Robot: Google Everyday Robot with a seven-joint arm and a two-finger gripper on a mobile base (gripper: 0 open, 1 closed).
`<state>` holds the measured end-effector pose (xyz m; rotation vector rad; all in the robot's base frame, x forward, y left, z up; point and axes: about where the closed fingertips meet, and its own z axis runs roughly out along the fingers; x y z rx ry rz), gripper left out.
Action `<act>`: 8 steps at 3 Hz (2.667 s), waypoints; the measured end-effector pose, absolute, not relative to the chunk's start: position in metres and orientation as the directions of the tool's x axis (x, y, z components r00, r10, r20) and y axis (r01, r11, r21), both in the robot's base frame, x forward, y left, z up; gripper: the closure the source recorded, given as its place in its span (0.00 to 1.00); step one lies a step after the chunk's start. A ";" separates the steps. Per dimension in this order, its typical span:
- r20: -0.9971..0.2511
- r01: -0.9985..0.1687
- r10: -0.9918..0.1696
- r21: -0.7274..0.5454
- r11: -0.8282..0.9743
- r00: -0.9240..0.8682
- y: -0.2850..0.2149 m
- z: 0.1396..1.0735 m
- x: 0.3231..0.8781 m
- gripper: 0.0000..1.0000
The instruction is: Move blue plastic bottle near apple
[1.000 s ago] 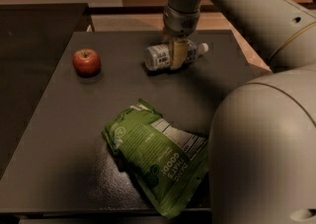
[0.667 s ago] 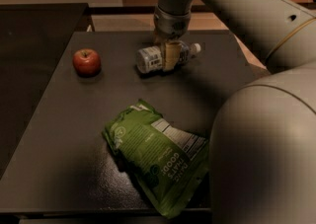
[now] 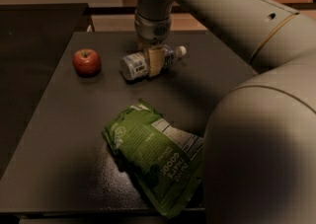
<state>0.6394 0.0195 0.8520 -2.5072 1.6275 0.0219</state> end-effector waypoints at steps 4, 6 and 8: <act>-0.055 -0.876 -0.878 -0.125 -0.466 0.475 0.093 0.854 0.639 0.60; -0.051 -0.878 -0.879 -0.110 -0.466 0.473 0.095 0.839 0.634 0.14; -0.053 -0.877 -0.879 -0.114 -0.466 0.474 0.097 0.837 0.635 0.00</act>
Offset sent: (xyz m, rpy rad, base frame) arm -0.0048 0.0706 0.0157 -0.0431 -0.0079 0.0774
